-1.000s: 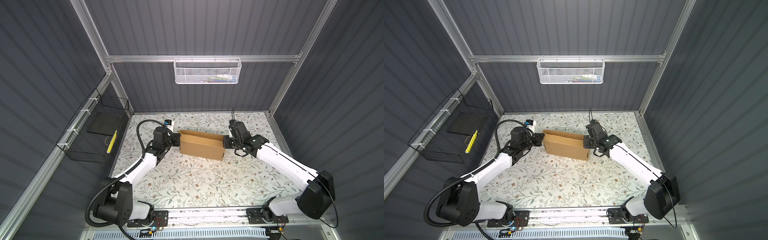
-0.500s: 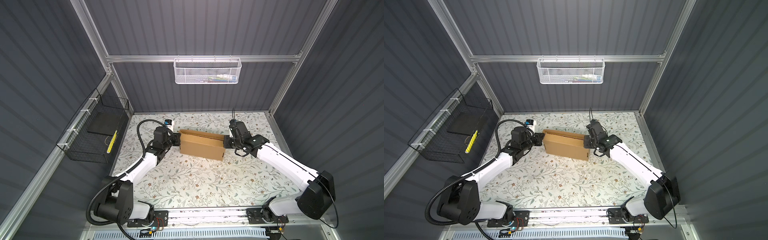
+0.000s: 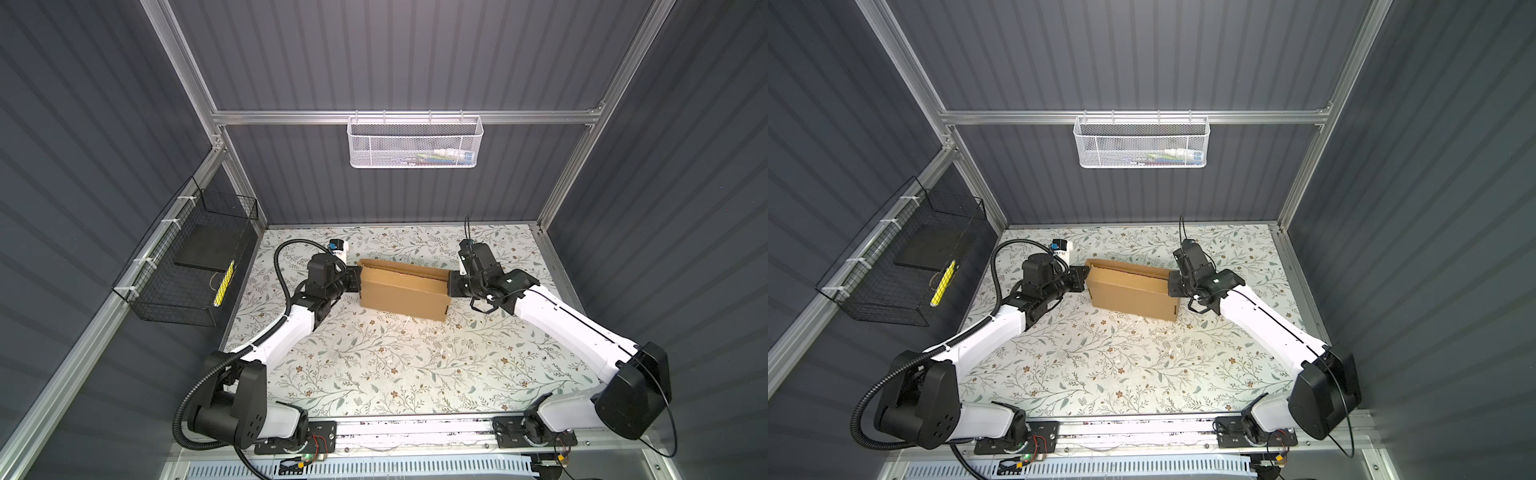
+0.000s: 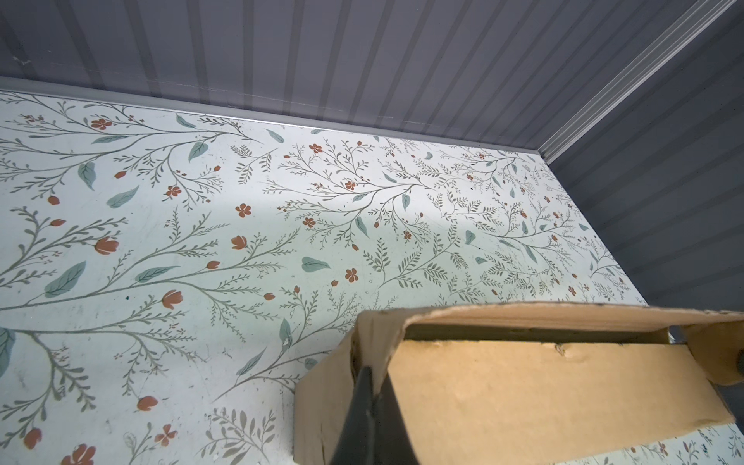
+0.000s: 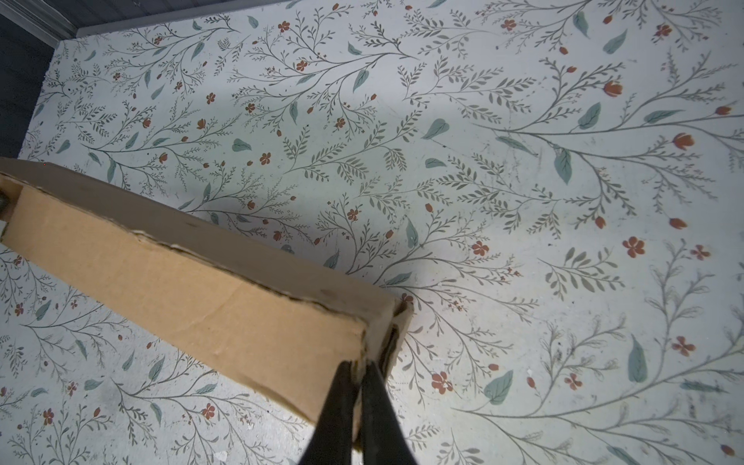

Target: Fold the paper box

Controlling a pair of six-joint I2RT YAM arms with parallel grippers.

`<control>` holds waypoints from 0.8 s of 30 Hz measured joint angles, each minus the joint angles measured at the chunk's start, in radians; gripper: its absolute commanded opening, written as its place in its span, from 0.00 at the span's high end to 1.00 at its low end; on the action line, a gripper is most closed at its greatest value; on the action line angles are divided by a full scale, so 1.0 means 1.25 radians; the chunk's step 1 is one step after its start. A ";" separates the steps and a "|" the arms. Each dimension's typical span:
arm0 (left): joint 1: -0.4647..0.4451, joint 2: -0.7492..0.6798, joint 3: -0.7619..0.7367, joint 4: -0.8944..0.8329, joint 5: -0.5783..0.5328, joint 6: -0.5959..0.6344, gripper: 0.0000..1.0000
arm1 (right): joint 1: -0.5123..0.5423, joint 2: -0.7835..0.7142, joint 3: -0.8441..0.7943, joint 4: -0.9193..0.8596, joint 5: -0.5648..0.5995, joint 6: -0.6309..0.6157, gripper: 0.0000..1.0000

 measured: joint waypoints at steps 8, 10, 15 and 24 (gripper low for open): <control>0.000 0.000 -0.002 0.005 0.001 0.000 1.00 | 0.000 -0.007 -0.004 -0.008 0.002 -0.005 0.92; 0.000 0.000 -0.002 0.005 0.001 0.000 1.00 | 0.000 -0.007 -0.004 -0.009 0.002 -0.006 0.87; 0.000 0.002 -0.002 0.006 0.004 -0.002 1.00 | 0.000 -0.008 -0.004 -0.009 0.003 -0.016 0.74; 0.000 0.009 -0.006 0.018 0.006 -0.002 1.00 | 0.000 -0.075 -0.005 -0.007 0.013 -0.107 0.61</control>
